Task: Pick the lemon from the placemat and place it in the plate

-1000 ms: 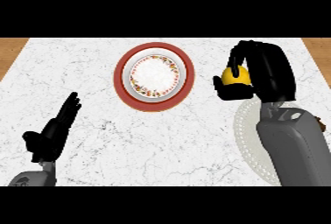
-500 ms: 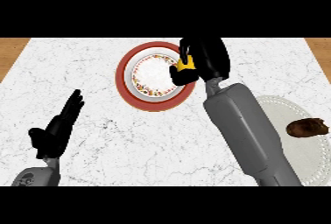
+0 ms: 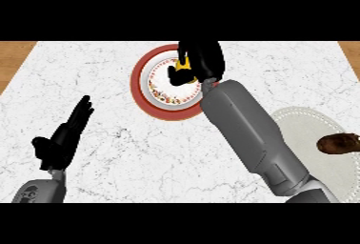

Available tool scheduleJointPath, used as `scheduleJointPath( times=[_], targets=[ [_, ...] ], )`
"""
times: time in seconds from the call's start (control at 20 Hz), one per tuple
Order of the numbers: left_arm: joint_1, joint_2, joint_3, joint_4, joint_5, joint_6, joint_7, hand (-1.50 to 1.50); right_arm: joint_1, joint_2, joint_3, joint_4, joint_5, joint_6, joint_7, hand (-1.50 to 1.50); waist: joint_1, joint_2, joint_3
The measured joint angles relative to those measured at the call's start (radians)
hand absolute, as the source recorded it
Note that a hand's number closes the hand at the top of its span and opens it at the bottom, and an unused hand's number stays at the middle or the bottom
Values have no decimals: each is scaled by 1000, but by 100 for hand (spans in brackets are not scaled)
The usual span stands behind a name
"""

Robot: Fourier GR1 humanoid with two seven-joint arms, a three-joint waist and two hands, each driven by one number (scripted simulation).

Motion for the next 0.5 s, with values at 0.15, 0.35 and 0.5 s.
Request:
scheduleJointPath(
  times=[0.15, 0.35, 0.5],
  targets=[
    [-14, -9, -7, 10, -3, -5, -1, 0, -27, 2, 15, 79, -84, -100, 12, -150, 12, 4, 0],
    [-14, -24, -21, 15, -20, 1, -8, 0, -78, 2, 57, 181, -185, -175, 45, -150, 23, 6, 0],
    [-14, -19, -14, 27, -17, -11, -20, 0, -102, 2, 55, 230, -266, -210, 27, -150, 24, 7, 0]
  ],
)
